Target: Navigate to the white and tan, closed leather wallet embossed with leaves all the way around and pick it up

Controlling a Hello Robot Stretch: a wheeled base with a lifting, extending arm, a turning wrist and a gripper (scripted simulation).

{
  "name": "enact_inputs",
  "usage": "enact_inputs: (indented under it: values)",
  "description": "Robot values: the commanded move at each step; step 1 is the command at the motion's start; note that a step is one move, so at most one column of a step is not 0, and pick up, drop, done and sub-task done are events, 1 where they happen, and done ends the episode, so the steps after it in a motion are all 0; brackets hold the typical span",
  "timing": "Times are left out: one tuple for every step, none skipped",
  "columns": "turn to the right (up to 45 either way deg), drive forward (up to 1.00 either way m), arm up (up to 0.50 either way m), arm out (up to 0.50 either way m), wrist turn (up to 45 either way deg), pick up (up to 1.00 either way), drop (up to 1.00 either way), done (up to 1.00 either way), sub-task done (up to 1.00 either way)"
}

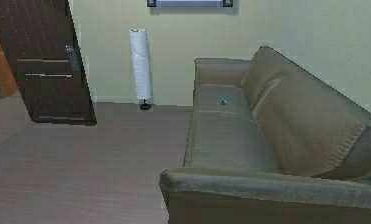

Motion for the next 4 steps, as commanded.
enact_inputs:
  values:
    - [0.0, 0.0, 0.0, 0.0, 45.0, 0.0, 0.0, 0.0, 0.0]
    - [0.0, 0.0, 0.0, 0.0, 45.0, 0.0, 0.0, 0.0, 0.0]
    - [0.0, 0.0, 0.0, 0.0, 27.0, 0.0, 0.0, 0.0, 0.0]
    - [0.0, 0.0, -0.3, 0.0, 0.0, 0.0, 0.0, 0.0, 0.0]
